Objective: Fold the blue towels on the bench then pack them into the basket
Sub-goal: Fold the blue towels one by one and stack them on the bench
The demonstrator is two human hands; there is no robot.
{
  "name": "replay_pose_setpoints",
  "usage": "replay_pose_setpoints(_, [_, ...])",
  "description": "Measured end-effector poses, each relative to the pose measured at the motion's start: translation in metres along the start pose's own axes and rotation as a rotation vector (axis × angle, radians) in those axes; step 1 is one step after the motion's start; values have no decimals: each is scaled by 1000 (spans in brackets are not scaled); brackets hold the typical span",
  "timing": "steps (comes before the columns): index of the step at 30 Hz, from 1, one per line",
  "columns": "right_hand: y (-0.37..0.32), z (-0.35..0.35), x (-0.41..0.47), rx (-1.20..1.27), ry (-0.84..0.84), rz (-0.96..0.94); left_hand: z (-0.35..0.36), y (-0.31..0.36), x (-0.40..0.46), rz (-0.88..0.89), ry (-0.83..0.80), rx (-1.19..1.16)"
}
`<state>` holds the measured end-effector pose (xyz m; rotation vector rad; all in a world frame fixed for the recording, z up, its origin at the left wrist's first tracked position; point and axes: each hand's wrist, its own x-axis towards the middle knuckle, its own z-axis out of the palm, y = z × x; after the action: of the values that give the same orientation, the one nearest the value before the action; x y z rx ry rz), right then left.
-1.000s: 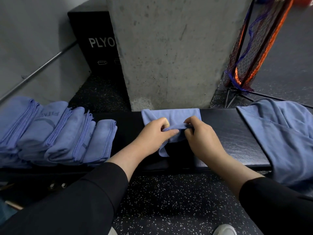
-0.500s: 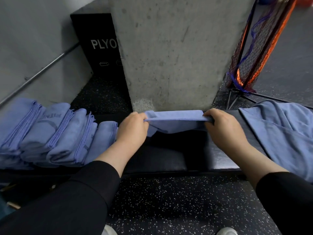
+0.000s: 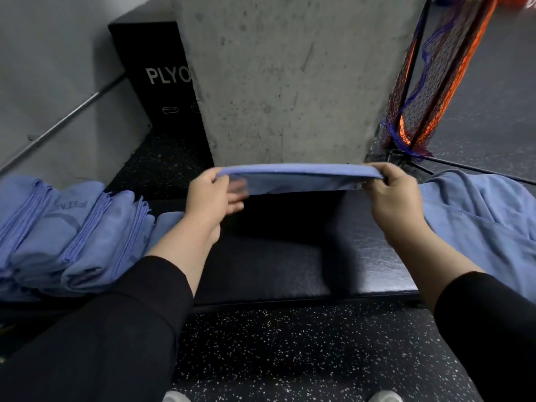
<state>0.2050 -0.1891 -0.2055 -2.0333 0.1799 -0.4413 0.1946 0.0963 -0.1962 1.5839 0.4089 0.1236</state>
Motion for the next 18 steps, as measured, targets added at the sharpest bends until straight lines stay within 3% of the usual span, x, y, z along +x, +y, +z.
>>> replay_pose_setpoints(2, [-8,-5,-1,-15,33,-89,-4,7,7,162,55,-31])
replay_pose_setpoints(5, [-14,-11,-6,-38,39,-206,-14,10,11,368,89,175])
replay_pose_setpoints(11, [3,-26,-10,-188,4,-275,-27,-5,2,494,121,462])
replay_pose_setpoints(15, [25,-34,-12,-356,-223,-445,-45,-22,-1,614,101,701])
replay_pose_setpoints(18, [35,-39,-29,-403,-467,-359,-50,-32,-10,539,-154,786])
